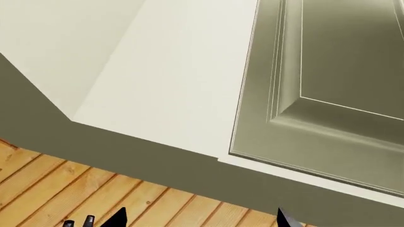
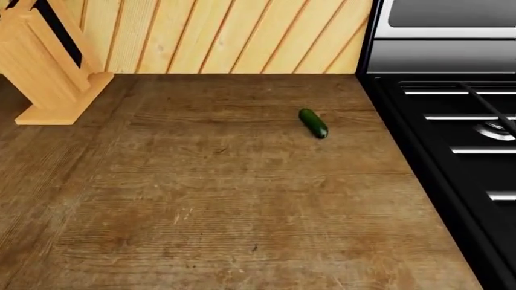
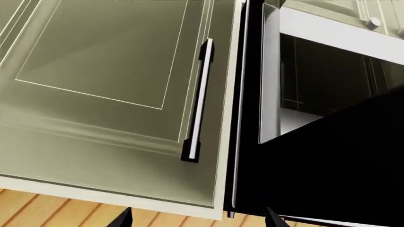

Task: Close the microwave door

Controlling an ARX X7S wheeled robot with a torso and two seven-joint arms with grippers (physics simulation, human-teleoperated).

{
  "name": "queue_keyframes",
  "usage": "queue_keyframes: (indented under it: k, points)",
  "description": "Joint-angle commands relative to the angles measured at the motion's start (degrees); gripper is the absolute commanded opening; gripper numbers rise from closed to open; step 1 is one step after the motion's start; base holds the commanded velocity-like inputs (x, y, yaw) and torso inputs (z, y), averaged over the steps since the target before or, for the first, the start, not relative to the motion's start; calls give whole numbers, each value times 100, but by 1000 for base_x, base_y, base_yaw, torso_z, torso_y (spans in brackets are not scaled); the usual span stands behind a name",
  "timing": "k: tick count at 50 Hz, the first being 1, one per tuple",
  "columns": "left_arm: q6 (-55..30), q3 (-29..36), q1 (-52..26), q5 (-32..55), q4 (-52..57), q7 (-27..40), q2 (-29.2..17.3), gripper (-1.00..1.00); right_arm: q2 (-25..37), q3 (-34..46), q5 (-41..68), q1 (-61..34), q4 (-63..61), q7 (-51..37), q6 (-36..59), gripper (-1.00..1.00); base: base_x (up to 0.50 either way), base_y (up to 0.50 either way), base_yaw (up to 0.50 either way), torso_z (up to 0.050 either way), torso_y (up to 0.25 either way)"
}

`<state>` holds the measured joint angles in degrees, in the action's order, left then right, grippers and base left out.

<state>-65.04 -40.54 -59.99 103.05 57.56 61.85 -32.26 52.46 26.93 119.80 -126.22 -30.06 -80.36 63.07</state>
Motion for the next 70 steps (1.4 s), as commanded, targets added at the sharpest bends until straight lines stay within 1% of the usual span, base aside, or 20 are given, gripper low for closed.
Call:
queue_keyframes:
  k: [1,18,25,45,63,70]
  points:
    - [-17,-6,-14,-4,-5,0,9,100,1,38,-19,-15,-2,30,29,100,0,0,0,0,0]
    - [-8,-29,-24,49,1,37,-10,100,15,56,-1,-36,-13,26,4,100,0,-2,0,0,0]
    - [-23,-37,-25,40,1,26,7,100,14,66,14,-24,-10,42,-11,100,1,-460,0,0,0]
    - [-56,-47,-25,70,7,35,28,100,-32,161,-7,-13,-89,-50,-30,100,0,-1,0,0,0]
    - [-127,-65,-46,61,25,31,76,100,-460,349,52,465,-509,-360,-600,100,0,0,0,0,0]
    - [-132,-67,-67,81,18,59,61,100,-674,447,-113,539,-454,-302,-665,100,0,0,0,0,0]
